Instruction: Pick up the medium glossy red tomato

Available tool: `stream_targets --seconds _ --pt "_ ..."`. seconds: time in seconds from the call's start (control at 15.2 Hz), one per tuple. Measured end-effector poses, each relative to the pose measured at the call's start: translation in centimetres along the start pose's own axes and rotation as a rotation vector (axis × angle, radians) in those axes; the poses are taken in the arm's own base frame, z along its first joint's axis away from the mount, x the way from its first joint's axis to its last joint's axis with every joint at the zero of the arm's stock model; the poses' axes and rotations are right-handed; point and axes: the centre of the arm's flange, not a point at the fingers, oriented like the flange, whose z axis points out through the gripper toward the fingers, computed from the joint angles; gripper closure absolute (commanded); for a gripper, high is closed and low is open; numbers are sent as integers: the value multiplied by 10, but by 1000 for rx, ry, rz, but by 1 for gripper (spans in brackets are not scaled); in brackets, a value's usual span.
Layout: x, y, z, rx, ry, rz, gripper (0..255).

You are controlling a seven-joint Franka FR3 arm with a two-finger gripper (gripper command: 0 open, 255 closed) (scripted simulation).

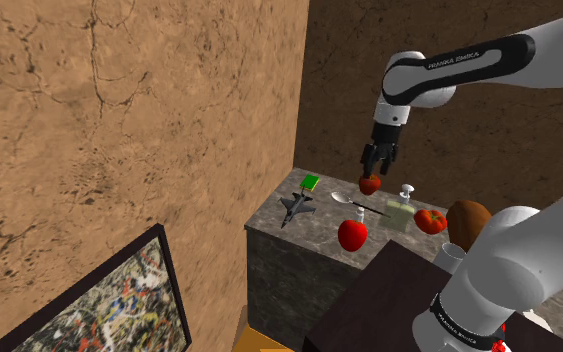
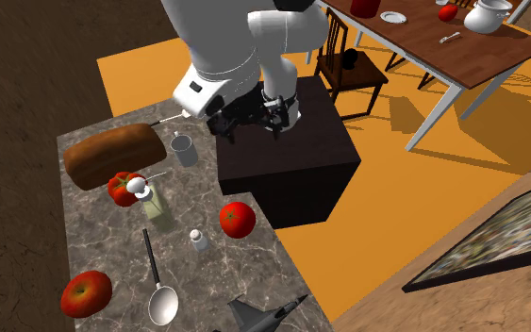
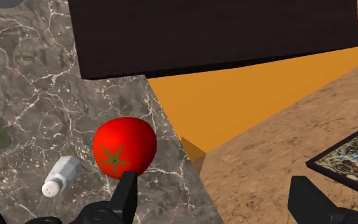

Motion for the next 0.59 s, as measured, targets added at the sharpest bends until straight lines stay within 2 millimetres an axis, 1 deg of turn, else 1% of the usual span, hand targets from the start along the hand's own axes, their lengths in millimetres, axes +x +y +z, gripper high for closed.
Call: stream_targets --seconds 0.2,0.33,0.59 --pt "21 26 31 28 -12 -7 0" --pt "30 45 51 48 -21 -11 0" --pt "53 75 90 86 -36 -21 0"
